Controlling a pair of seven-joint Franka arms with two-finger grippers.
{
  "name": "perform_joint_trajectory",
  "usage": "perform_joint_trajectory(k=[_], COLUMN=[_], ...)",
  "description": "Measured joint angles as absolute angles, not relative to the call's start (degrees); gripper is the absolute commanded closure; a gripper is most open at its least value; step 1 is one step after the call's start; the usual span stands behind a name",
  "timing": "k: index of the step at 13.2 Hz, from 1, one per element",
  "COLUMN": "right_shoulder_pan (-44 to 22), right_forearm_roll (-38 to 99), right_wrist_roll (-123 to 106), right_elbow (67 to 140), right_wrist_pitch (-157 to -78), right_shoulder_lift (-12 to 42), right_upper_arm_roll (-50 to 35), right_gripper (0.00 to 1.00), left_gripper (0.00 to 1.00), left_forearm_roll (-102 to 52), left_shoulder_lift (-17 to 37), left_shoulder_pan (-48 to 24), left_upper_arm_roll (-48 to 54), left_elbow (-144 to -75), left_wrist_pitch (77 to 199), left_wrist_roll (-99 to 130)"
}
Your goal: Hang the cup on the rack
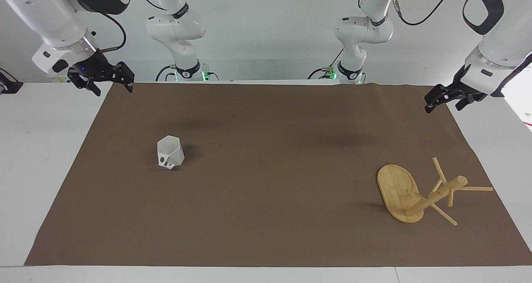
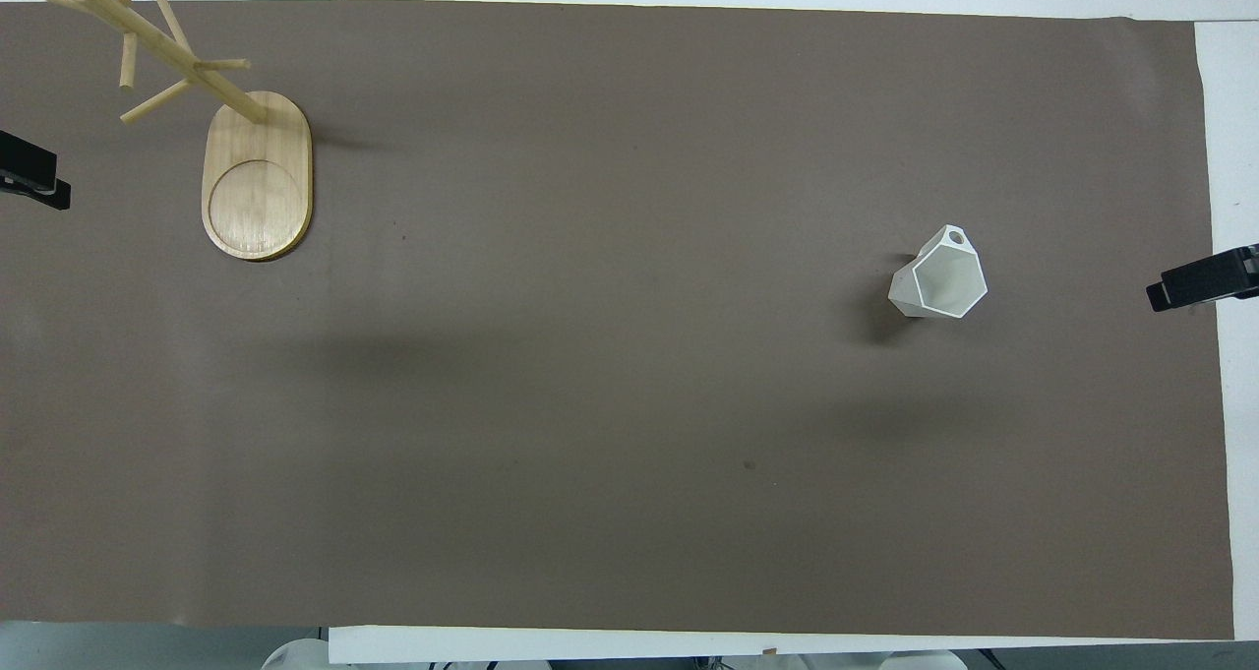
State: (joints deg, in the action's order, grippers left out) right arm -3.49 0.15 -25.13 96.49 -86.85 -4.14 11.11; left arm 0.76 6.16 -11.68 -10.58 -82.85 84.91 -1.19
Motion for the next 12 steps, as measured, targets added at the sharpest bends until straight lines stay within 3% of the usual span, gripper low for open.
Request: perform_joint_trajectory(k=[3, 5, 9, 12], right_shoulder_pan=[-0.95, 4.65, 14.07, 19.37], right_forearm_roll=[6.61, 15.68, 33.72, 48.45], right_wrist_roll=[-48.06, -65.51, -97.66, -114.90], right_elbow=[96.57, 96.80, 95.79, 94.89], right_wrist_pitch=[-88.63, -89.39, -88.74, -83.46], right_shoulder_lift=[-3.43, -0.43, 10.82, 20.93], right_upper_arm_roll=[11.56, 11.68, 11.89, 11.90], right_gripper=[0.00, 0.00, 0.00, 0.00], left_gripper=[0.00, 0.00, 0.00, 0.00], left_forearm_roll=[0.76, 0.76, 0.76, 0.76], left_shoulder_lift=[6.16, 6.16, 6.16, 6.16], left_shoulder_pan=[-11.68, -11.68, -11.68, -11.68], left_upper_arm_roll=[-10.58, -10.58, -10.58, -10.58], left_elbow=[-82.85, -82.85, -82.85, -82.85], left_wrist_pitch=[84.91, 84.91, 84.91, 84.91], left_wrist_roll=[-1.19, -1.19, -1.19, -1.19])
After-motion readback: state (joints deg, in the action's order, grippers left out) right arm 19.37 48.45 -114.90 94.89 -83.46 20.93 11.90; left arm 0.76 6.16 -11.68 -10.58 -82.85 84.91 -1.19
